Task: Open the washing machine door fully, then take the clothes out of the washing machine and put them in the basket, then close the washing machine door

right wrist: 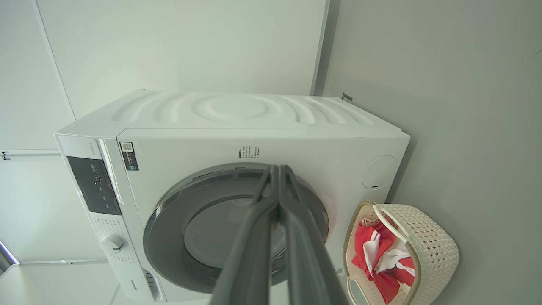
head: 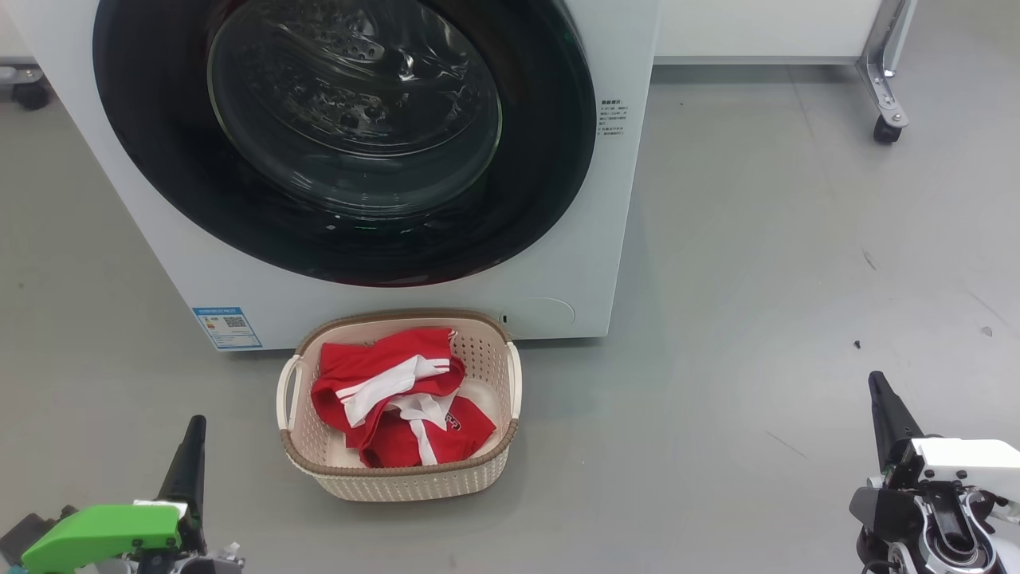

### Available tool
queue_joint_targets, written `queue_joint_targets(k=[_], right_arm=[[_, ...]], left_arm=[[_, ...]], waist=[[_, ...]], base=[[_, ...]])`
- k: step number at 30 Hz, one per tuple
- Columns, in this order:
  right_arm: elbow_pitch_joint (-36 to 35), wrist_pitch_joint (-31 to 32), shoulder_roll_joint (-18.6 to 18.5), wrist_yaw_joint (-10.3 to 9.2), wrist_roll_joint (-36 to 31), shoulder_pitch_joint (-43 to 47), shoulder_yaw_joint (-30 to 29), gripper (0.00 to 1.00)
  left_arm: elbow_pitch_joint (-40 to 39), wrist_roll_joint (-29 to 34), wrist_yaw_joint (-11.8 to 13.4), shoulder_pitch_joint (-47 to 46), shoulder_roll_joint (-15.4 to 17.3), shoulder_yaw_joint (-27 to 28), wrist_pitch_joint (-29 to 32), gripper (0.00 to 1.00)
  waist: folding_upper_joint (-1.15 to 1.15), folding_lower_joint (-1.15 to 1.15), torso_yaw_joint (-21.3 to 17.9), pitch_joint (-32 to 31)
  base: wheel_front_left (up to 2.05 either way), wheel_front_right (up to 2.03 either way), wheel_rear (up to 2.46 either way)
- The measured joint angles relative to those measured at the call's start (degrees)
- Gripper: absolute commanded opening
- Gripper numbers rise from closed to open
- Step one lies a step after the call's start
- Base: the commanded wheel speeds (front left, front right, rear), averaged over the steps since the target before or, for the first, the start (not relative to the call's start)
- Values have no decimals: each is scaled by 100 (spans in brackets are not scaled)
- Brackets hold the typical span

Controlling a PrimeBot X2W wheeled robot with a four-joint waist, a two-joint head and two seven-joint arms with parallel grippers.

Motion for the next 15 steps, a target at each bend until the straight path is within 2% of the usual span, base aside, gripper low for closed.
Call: queue_joint_targets(k=[15], right_arm=[[20, 24, 1, 8, 0, -2, -12, 0]], left_arm=[[42, 0, -1, -4, 0, 9, 0, 0]], waist=[[0, 0, 0, -1]], base=[[0, 0, 0]])
